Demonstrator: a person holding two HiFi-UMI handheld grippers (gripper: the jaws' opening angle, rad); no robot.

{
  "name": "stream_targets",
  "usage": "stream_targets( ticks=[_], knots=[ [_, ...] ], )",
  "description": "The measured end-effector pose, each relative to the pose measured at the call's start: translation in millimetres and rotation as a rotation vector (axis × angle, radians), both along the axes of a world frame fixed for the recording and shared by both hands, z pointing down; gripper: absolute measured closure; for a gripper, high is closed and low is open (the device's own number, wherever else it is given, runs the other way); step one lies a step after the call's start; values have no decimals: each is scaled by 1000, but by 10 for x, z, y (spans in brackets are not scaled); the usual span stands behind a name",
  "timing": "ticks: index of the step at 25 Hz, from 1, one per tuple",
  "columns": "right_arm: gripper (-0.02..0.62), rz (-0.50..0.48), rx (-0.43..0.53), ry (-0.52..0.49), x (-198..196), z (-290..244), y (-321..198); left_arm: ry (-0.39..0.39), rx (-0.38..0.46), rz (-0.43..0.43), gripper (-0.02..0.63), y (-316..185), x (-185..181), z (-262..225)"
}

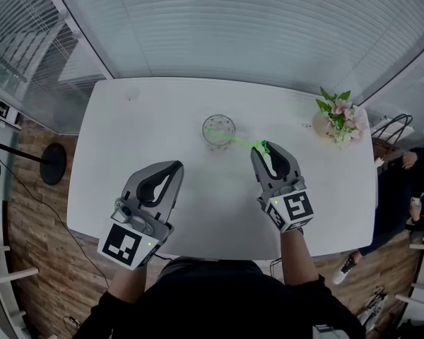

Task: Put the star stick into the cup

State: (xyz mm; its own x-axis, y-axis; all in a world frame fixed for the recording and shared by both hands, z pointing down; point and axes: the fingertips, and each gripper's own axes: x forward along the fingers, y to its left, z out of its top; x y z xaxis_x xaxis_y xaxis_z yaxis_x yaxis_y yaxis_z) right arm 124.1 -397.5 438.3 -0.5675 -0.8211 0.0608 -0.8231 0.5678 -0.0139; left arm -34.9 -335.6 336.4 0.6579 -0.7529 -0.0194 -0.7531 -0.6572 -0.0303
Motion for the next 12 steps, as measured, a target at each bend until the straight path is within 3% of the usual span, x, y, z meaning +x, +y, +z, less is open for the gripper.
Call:
stream_targets(
  ticks=[12],
  knots=[
    [410, 38, 58, -18, 133, -411, 135, 28, 47, 55, 592, -70, 157, -166]
  ],
)
